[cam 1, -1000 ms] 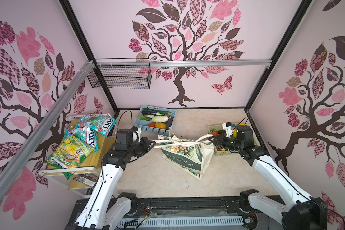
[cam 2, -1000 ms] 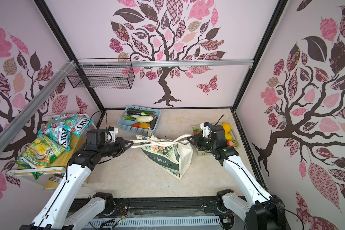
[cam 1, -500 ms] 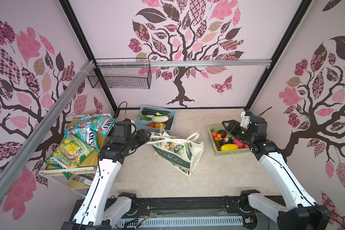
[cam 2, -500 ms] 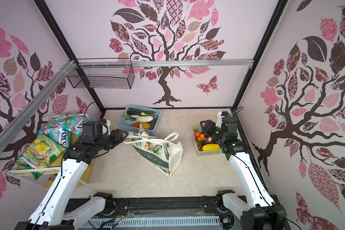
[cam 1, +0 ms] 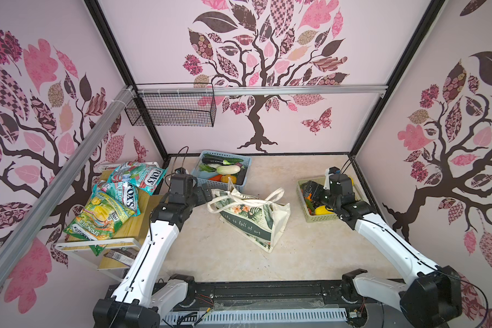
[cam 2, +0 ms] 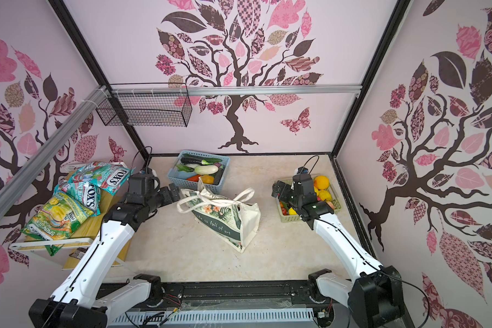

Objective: Place the food into the grocery bag and tie it

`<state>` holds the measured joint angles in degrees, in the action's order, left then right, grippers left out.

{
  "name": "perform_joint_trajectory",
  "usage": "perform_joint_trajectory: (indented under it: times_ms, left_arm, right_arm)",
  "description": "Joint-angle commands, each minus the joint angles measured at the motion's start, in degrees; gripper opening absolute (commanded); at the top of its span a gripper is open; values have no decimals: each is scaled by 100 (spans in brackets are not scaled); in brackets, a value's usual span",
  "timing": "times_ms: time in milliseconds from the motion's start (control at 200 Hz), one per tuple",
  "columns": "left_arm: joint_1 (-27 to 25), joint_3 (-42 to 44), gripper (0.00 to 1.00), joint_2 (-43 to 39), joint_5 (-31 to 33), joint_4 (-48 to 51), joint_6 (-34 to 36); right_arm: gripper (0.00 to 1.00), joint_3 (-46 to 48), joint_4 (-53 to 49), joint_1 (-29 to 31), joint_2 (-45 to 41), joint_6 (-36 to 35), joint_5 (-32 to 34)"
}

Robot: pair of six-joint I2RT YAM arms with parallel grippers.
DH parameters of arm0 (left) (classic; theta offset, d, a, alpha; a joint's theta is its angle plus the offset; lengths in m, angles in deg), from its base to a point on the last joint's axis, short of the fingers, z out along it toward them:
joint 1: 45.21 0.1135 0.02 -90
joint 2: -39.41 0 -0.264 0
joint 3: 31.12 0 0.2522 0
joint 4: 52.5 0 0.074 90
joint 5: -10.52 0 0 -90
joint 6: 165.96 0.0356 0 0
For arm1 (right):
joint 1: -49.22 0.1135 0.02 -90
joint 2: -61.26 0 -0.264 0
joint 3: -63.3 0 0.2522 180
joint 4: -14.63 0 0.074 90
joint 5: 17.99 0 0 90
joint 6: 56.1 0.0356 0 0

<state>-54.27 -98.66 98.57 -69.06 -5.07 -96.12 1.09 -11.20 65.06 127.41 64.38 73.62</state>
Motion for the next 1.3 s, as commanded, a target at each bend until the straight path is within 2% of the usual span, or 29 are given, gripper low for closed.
perform_joint_trajectory:
  times_ms: [0, 60, 115, 190, 240, 305, 340, 445, 515, 550, 670, 785, 875, 965, 1030, 1075, 1295]
  left_arm:
    - [9, 1058, 97, -359, 740, -2073, 1408]
    - [20, 1646, 97, -341, 610, -2933, 1963]
    - [66, 2021, 97, -164, 560, -3550, 2165]
    - [219, 2326, 97, 325, 515, -4197, 2179]
    - [395, 2530, 97, 627, 415, -4862, 2084]
    - [729, 3003, 97, 890, -96, -6103, 1776]
    - [845, 3145, 97, 1011, -241, -6436, 1740]
    - [914, 3269, 97, 1464, -330, -7007, 2003]
    - [1010, 3370, 97, 1811, -334, -7485, 1918]
    - [1046, 3352, 97, 1927, -288, -7645, 1797]
    - [1188, 3242, 97, 2428, -707, -8008, 1670]
    - [1192, 3394, 97, 3090, -753, -8897, 1667]
    - [1192, 3166, 97, 2952, -783, -8226, 1702]
    - [1180, 3185, 97, 3090, -784, -8512, 1749]
    - [1113, 3105, 97, 2990, -671, -8139, 1797]
    - [1019, 3130, 97, 3038, -504, -8274, 1859]
    - [990, 3138, 97, 3003, -452, -8253, 1849]
  right_arm:
    - [100, 199, 385, 8, 213, -387, 1003]
    - [100, 350, 655, 7, 328, -516, 1318]
    - [100, 564, 1031, 9, 387, -664, 1555]
    - [100, 1031, 1877, -1, 386, -947, 1781]
    - [100, 1463, 2667, -2, 344, -1431, 1885]
    - [100, 2025, 3811, -50, 310, -2027, 2348]
    - [100, 2234, 4231, -193, 318, -2197, 2490]
    - [100, 2584, 4791, -956, 390, -1876, 2052]
    - [100, 2818, 5340, -1230, 677, -1956, 2100]
    - [100, 2906, 5654, -1239, 882, -2159, 2161]
    - [100, 3030, 6651, -1230, 1513, -2549, 1932]
    - [100, 3053, 7057, -1322, 1835, -2512, 1214]
    - [100, 3521, 8834, -1316, 2551, -2622, 1210]
    - [100, 3188, 7493, -1318, 2175, -2514, 1205]
    - [100, 3334, 8136, -1313, 2378, -2580, 1222]
    - [100, 3387, 8357, -1309, 2445, -2595, 1226]
    - [100, 3342, 8071, -1308, 2315, -2569, 1213]
